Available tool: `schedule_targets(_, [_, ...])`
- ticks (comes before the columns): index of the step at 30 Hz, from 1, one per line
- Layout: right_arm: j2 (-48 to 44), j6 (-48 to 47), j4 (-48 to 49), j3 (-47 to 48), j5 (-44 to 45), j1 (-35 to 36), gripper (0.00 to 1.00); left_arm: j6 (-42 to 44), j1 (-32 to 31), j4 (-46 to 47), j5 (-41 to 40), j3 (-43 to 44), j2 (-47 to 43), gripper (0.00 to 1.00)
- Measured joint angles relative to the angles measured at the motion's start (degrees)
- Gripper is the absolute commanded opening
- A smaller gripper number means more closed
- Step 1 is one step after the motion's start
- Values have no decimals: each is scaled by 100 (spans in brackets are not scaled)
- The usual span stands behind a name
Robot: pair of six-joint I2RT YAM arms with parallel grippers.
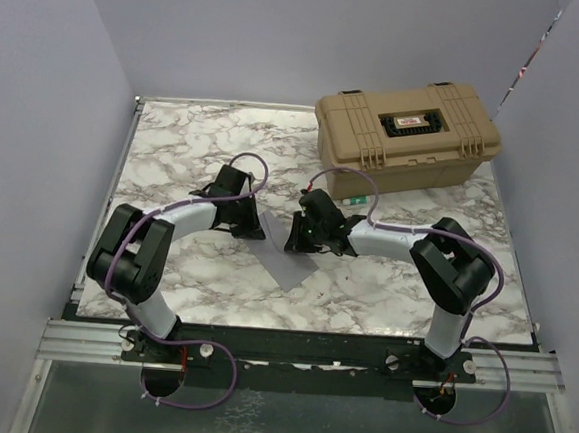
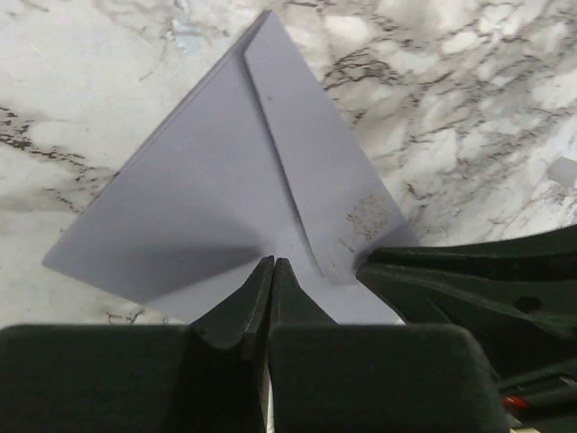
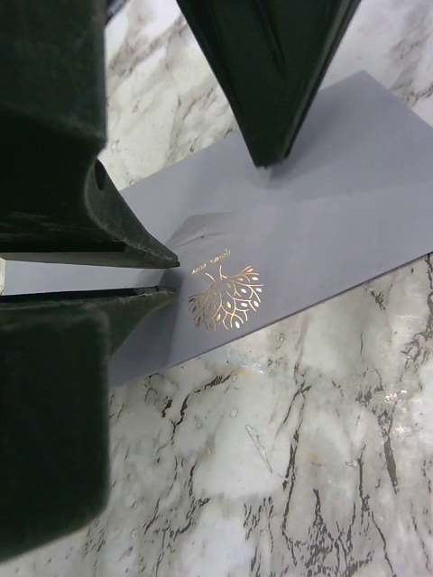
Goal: Place the letter into the envelope and seal it
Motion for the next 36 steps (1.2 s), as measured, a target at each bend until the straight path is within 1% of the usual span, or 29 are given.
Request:
schedule_targets(5, [39, -369, -433, 258, 645, 227, 14, 151, 0, -24, -59, -11, -599, 0])
schedule_targets(10, [-33, -946, -243, 118, 734, 306, 14, 214, 0, 271, -101, -11, -804, 0])
schedule_targets(17, [-39, -1591, -199, 111, 704, 334, 13, 111, 0, 800, -42, -9, -205, 0])
schedule_targets(23, [-39, -1805, -186, 111, 658, 334, 13, 63, 0, 1021, 98, 92, 208, 0])
schedule_targets(28, [-39, -1908, -227, 144, 621, 334, 14, 63, 0, 1102, -7, 199, 400, 0])
schedule_targets(36, [-20, -2354, -885, 560, 535, 334, 15, 26, 2, 1174, -223, 323, 658, 0])
